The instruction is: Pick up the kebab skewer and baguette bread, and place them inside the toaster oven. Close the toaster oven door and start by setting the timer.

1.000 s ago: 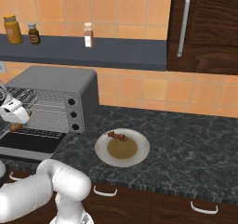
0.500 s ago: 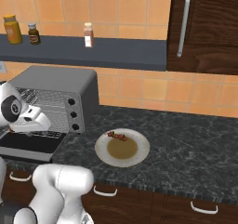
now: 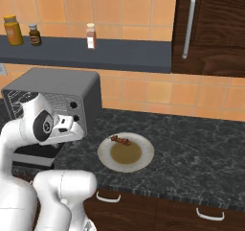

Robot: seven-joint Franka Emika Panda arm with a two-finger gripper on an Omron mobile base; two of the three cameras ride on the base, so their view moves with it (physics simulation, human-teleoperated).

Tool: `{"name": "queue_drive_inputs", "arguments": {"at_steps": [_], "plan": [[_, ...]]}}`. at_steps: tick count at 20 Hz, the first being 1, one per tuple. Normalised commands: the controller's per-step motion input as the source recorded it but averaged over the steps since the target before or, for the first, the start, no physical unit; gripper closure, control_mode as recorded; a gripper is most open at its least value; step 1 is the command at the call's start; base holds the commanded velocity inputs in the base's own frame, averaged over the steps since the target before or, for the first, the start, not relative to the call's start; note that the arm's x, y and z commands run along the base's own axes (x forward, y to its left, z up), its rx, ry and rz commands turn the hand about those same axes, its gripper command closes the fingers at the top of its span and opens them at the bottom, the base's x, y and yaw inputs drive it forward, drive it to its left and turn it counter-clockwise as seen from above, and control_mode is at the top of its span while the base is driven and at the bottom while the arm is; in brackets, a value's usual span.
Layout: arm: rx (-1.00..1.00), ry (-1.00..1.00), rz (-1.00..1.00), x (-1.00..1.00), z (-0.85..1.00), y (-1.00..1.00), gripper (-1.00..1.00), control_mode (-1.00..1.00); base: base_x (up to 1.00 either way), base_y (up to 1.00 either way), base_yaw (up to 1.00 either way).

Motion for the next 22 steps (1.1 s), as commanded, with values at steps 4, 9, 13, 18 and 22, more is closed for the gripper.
{"name": "queue_drive_inputs", "arguments": {"at_steps": [4,9,13,18,22], "plan": [[0.00,0.00,0.19,0.31,0.11,-1.00,-1.00,-1.00,0.00,0.00,0.00],[0.00,0.03,0.28,0.70,0.00,-0.99,-1.00,-1.00,0.00,0.00,0.00],[0.00,0.09,0.39,0.86,0.00,-0.73,-1.00,-1.00,0.00,0.00,0.00],[0.00,0.09,0.15,0.97,0.00,-0.04,-1.00,-1.00,0.00,0.00,0.00],[-0.11,0.11,-0.04,0.62,0.00,0.13,-1.00,-1.00,0.00,0.00,0.00]]}}
